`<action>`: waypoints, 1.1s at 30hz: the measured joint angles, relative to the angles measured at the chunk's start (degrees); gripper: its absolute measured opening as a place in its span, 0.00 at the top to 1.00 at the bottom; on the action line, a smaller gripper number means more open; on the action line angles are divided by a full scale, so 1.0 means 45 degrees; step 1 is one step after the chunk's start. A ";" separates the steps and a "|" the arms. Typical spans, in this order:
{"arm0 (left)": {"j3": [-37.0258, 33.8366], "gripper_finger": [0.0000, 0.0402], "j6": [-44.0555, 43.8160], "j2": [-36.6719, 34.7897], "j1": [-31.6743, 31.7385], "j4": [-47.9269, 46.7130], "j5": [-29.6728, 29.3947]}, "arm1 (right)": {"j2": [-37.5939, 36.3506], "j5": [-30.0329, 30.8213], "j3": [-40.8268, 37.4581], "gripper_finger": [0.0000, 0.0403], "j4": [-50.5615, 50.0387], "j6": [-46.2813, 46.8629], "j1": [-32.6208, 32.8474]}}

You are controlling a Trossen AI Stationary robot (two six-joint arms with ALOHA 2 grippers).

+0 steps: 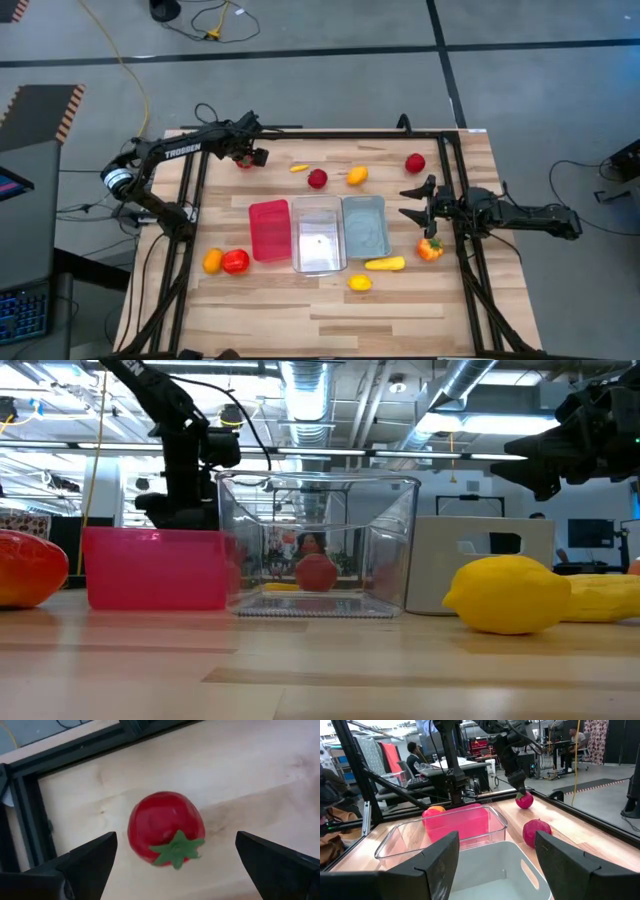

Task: Sort produce into baskets
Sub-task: Put the left red tomato into the transparent bin

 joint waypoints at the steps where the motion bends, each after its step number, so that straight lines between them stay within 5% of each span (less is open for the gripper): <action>1: -0.0181 0.02 0.0000 0.0000 0.0000 0.0273 -0.0032 | 0.0000 0.0000 0.0003 0.29 0.0002 0.0000 0.0000; 21: -0.2676 0.03 0.0384 -0.0005 0.0364 0.4322 -0.0300 | 0.0000 0.0000 0.0003 0.29 -0.0002 0.0000 0.0000; 33: -0.3173 0.22 0.0105 -0.0010 0.0345 0.4777 -0.0220 | 0.0003 0.0000 0.0003 0.29 0.0001 0.0002 -0.0003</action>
